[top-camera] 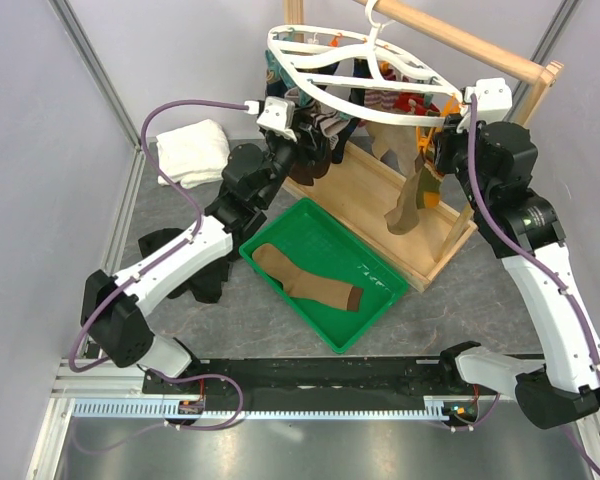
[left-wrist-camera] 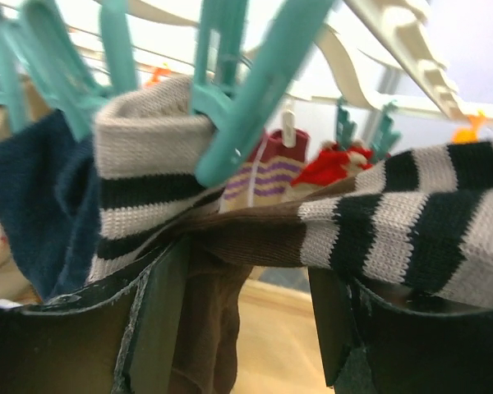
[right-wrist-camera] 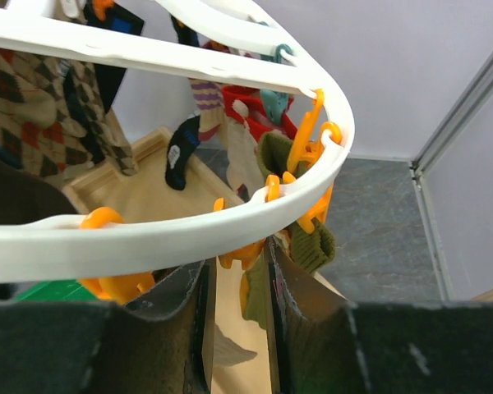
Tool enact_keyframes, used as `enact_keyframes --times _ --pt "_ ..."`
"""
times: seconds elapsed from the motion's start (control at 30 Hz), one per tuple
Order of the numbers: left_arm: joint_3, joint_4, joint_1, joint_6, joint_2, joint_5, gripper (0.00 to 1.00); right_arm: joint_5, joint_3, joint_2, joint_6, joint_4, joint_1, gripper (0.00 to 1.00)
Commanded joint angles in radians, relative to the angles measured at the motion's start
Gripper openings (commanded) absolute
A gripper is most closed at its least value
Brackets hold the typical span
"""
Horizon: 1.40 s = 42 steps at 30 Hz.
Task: Clip the socks to the hanger
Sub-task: Open the clamp at the hanger, then pick up the sock from the bin.
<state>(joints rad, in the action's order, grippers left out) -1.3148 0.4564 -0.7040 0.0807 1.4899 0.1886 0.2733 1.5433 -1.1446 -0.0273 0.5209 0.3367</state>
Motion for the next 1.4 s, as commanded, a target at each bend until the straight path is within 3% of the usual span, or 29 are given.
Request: enact_keyframes --times 0.0,0.13,0.23,0.53,0.73,0.8,0.93,1.37 --pt "0.023 -0.050 0.008 0.013 -0.078 -0.142 0.66 -0.074 0.118 0.009 -0.072 0.131 0.002 0.00" --pt "0.089 -0.120 -0.002 -0.005 -0.137 -0.289 0.69 -0.108 0.173 -0.009 -0.103 0.179 0.002 0.00" --pt "0.124 -0.221 -0.035 -0.059 -0.189 -0.324 0.71 -0.124 0.187 -0.015 -0.106 0.185 0.002 0.00" --pt "0.282 -0.556 -0.293 -0.286 -0.301 -0.203 0.75 -0.120 0.166 -0.010 -0.086 0.182 0.004 0.00" --pt "0.336 -0.746 -0.437 -0.286 -0.289 -0.169 0.74 -0.109 0.137 -0.004 -0.072 0.176 0.004 0.00" --pt "0.327 -0.762 -0.474 -0.277 -0.243 -0.170 0.72 -0.109 0.130 -0.003 -0.071 0.169 0.002 0.00" --pt "0.269 -0.805 -0.486 -0.285 -0.122 -0.183 0.57 -0.111 0.118 -0.001 -0.065 0.163 0.002 0.00" --pt "-0.001 -0.907 -0.482 -0.387 0.316 -0.167 0.53 -0.111 0.083 0.020 -0.054 0.145 0.004 0.00"
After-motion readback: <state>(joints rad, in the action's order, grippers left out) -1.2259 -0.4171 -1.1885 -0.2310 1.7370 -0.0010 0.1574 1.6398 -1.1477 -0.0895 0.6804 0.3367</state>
